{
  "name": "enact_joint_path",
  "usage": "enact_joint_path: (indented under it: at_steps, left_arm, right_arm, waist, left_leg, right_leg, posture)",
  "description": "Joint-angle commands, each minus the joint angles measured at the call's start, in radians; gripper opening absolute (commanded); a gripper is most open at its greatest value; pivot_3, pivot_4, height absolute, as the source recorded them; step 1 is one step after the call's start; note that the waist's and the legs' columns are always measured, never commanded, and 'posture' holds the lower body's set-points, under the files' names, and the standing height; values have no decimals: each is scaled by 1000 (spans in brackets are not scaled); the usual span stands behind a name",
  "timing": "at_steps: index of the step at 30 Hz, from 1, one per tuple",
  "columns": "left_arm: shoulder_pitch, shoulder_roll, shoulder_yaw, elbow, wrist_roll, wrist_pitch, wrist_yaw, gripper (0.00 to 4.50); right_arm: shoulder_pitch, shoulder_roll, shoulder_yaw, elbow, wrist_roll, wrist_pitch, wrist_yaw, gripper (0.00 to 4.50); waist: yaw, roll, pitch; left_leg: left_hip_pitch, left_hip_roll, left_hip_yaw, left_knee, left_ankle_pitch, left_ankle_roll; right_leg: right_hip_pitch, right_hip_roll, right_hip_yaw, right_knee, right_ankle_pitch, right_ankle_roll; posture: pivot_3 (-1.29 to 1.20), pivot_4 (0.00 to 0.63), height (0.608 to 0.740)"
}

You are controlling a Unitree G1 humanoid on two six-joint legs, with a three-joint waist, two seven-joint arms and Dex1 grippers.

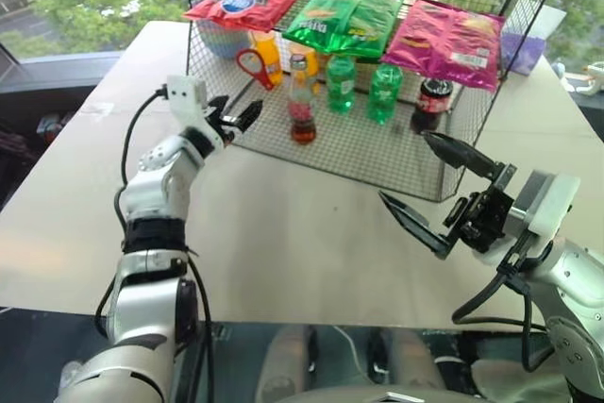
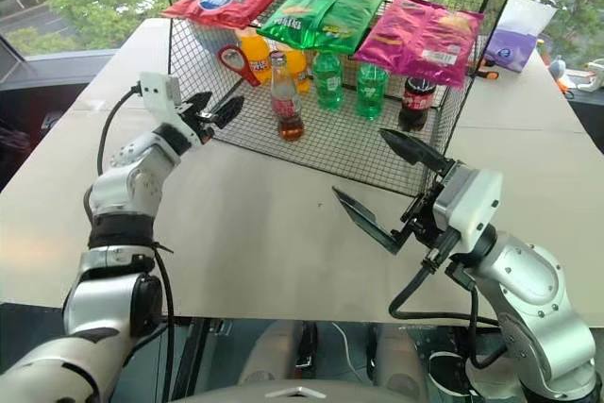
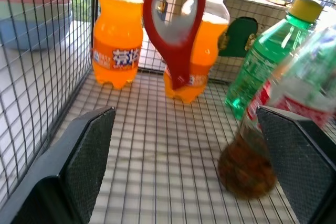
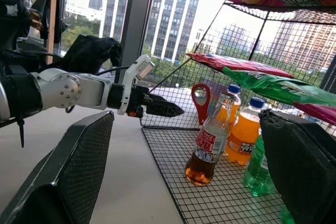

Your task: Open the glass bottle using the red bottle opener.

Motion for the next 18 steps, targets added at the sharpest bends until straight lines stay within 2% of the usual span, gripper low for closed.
enact_joint_path:
  at_steps: [1,9,12,17,18]
  left_arm:
    - [-92,16,1,109,34,-67,-23,4433]
    - [-263,25,7,389,95,-202,-60,4433]
    - [-320,20,7,484,114,-267,-80,3628]
    - [-381,20,12,586,135,-327,-106,1346]
    - [-387,23,12,599,140,-334,-107,1035]
  right_arm:
    - [2,0,-5,-52,-1,-4,-23,4500]
    - [46,-2,0,-81,-33,2,-59,4500]
    - [60,-1,-3,-88,-42,1,-68,4500]
    - [71,-2,-6,-93,-53,0,-77,4500]
    - [72,-3,-6,-93,-56,1,-78,4500]
  waist:
    - [0,-1,0]
    - [1,-4,2]
    - [1,-6,3]
    - [0,-7,4]
    - [0,-7,4]
  left_leg:
    - [0,0,0,0,0,0]
    - [0,0,0,0,0,0]
    - [-1,0,0,0,0,0]
    - [-1,0,0,0,0,0]
    - [-1,0,0,0,0,0]
  right_leg:
    - [0,0,0,0,0,0]
    - [0,0,0,0,2,3]
    - [0,0,0,0,2,3]
    - [0,0,0,0,2,3]
    - [0,0,0,0,2,3]
  posture:
    - [0,150,740]
    - [0,150,740]
    - [0,150,740]
    - [0,150,740]
    - [0,150,740]
